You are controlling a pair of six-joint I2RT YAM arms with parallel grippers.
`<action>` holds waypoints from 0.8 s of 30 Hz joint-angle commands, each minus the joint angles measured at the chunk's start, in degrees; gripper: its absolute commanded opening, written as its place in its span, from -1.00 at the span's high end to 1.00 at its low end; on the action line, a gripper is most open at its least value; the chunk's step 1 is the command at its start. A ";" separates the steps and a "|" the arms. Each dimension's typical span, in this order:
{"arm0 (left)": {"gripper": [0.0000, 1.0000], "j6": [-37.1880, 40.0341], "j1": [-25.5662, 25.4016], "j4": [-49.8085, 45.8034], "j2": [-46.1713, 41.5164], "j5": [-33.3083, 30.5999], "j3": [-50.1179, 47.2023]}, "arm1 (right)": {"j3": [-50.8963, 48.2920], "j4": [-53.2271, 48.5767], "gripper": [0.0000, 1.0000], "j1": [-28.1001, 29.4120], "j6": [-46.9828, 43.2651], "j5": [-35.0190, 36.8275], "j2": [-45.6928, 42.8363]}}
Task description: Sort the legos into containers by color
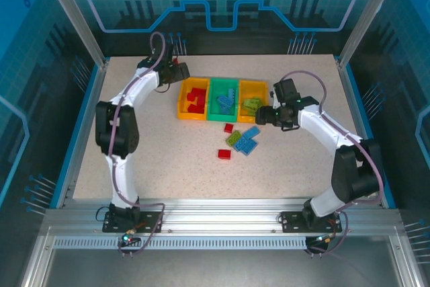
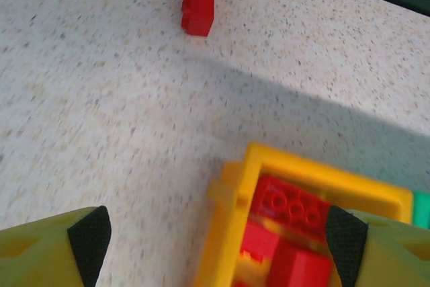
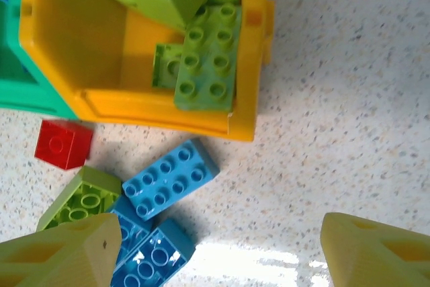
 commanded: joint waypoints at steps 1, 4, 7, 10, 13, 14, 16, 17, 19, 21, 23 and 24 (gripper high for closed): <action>-0.73 2.10 0.64 -2.90 6.93 1.43 7.97 | 2.93 -1.40 -0.59 -1.34 -1.80 -0.69 3.41; -0.70 2.33 1.19 -2.77 14.03 0.15 16.25 | 4.34 -1.37 -0.59 -2.18 -1.84 -0.86 5.68; -0.66 2.95 1.49 -2.34 20.03 -0.40 23.88 | 5.60 -1.51 -0.59 -2.73 -2.24 -0.80 7.38; -0.63 3.33 1.60 -0.16 24.31 -2.66 28.55 | 7.20 -2.27 -0.59 -3.16 -2.52 -0.58 9.36; -0.68 3.85 1.65 2.50 27.27 -5.69 30.72 | 8.30 -2.67 -0.60 -3.70 -2.27 -0.32 11.05; -0.70 4.03 1.70 2.57 28.48 -6.83 32.09 | 8.58 -2.67 -0.60 -3.91 -2.07 -0.55 11.57; -0.74 3.72 1.82 1.29 31.16 -8.54 35.55 | 9.05 -2.76 -0.61 -4.17 -1.71 -0.94 12.40; -0.76 3.61 1.93 0.71 32.79 -8.65 37.74 | 9.42 -2.97 -0.61 -4.34 -1.59 -1.02 12.88; -0.79 3.83 2.02 1.23 34.50 -8.74 39.69 | 10.07 -3.49 -0.62 -4.56 -1.51 -0.87 13.48; -0.81 3.17 2.19 0.27 36.52 -9.56 43.32 | 10.69 -4.16 -0.63 -4.72 -1.49 -0.60 13.92; -0.75 3.33 2.44 -0.41 38.07 -9.94 46.31 | 11.14 -4.56 -0.63 -4.88 -1.37 -0.60 14.16; -0.72 3.55 2.44 -0.64 38.63 -9.68 47.18 | 11.32 -4.67 -0.64 -4.97 -1.27 -0.59 14.15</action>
